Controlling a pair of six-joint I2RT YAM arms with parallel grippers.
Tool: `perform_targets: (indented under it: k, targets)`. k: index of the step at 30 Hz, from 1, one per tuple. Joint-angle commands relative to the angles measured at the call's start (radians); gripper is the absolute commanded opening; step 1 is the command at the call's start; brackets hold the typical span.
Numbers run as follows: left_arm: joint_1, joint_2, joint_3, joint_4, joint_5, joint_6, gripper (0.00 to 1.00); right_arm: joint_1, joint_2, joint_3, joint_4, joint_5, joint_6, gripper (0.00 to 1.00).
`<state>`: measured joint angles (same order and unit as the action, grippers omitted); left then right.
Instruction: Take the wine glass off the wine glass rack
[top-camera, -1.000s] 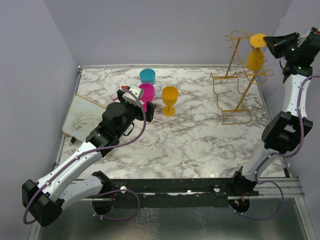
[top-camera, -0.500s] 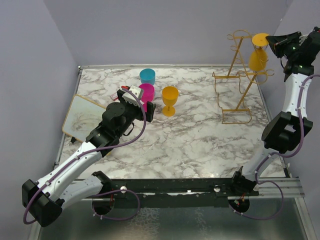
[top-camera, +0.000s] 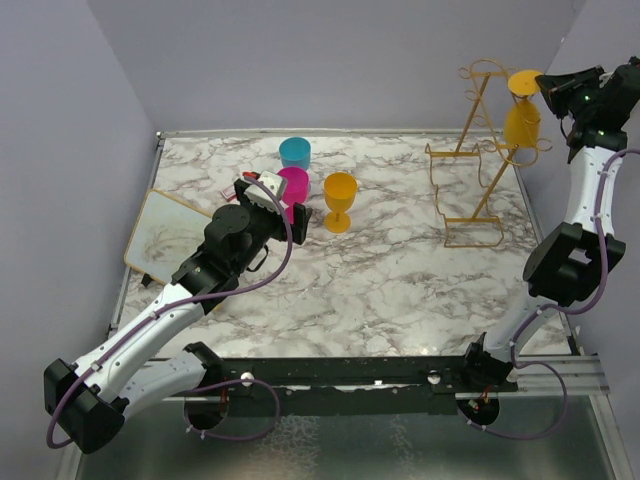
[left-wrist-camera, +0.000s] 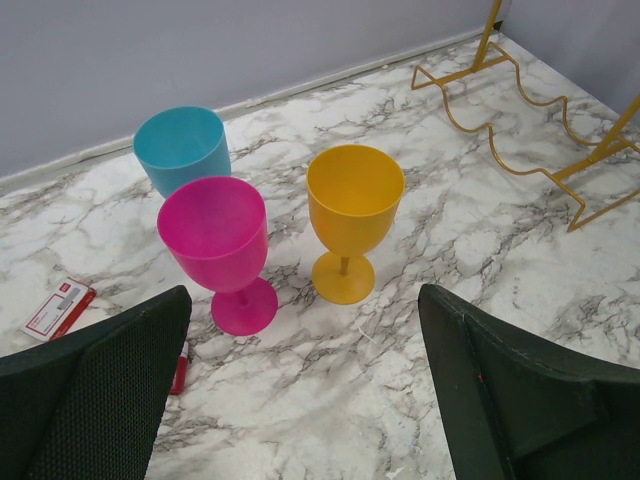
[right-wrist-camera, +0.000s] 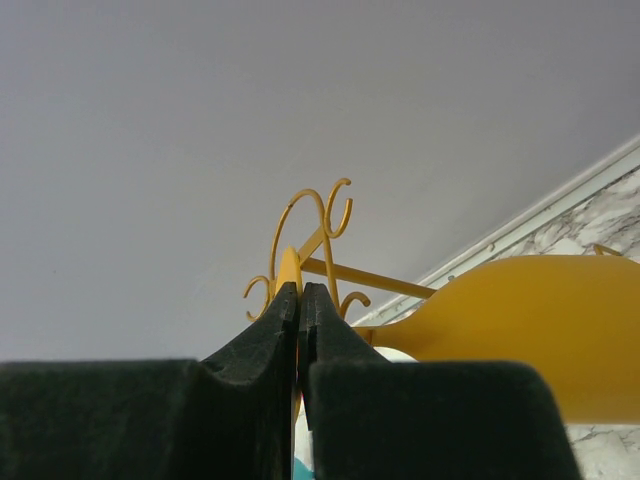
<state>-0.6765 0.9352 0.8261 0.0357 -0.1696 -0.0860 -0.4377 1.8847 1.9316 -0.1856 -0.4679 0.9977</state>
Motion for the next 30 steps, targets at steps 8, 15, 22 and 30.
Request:
perform_targets:
  k: [8, 15, 22, 30]
  targets:
    - [-0.005, -0.007, 0.002, 0.015, -0.005, 0.011, 0.99, 0.003, -0.010, 0.007, -0.024, 0.196, -0.058, 0.01]
    - [-0.005, -0.009, 0.002, 0.015, -0.006, 0.011, 0.99, 0.018, 0.012, 0.020, -0.020, 0.236, -0.041, 0.01]
    - [-0.005, -0.011, 0.002, 0.013, -0.008, 0.014, 0.99, 0.028, 0.017, 0.040, -0.032, 0.247, -0.028, 0.01]
    - [-0.006, -0.014, 0.001, 0.015, -0.008, 0.013, 0.99, 0.028, -0.073, 0.019, -0.031, 0.280, -0.064, 0.01]
